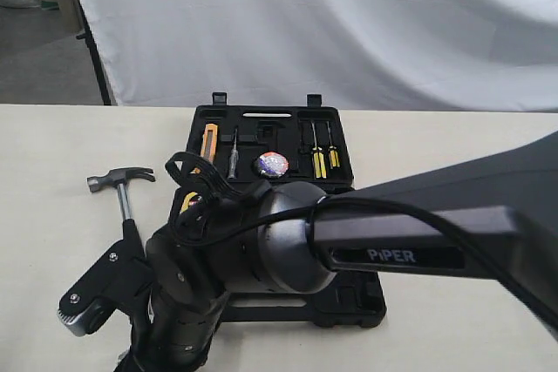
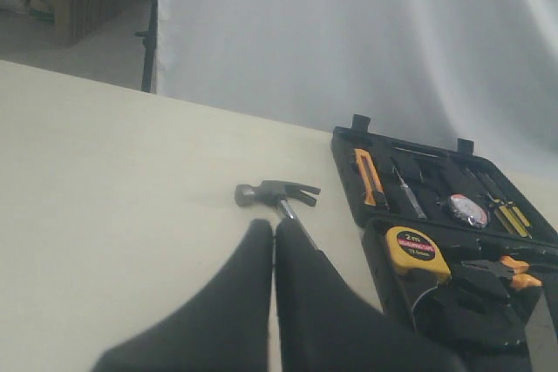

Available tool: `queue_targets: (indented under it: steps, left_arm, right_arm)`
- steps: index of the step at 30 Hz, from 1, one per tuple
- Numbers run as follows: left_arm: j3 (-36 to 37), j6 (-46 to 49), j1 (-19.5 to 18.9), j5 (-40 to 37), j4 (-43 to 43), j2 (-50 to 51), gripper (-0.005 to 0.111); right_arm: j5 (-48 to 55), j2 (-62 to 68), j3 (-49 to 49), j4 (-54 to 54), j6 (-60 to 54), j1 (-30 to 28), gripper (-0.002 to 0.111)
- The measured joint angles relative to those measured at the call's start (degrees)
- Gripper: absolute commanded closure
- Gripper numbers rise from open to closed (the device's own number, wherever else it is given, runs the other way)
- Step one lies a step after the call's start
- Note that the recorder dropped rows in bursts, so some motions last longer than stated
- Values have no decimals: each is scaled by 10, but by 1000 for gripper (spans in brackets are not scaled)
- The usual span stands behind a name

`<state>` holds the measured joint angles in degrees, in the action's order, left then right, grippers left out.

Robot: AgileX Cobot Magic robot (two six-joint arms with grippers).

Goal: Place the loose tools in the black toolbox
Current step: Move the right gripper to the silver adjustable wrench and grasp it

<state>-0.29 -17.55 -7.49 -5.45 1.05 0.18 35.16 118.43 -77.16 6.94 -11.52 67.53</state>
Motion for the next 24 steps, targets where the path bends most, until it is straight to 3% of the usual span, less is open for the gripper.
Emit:
queue_targets:
  steps: [16,18,21,24]
  left_arm:
    - [0,0,0,0,0,0,106]
    - [0,0,0,0,0,0,106]
    - [0,0,0,0,0,0,106]
    - [0,0,0,0,0,0,106]
  right_arm:
    - [-40,26,-2,23,7,0,54]
    - [-40,27,-2,23,3,0,61]
    - [-38,27,-2,23,-6,0,99]
    - [-34,28,-3,22,-10,11,109]
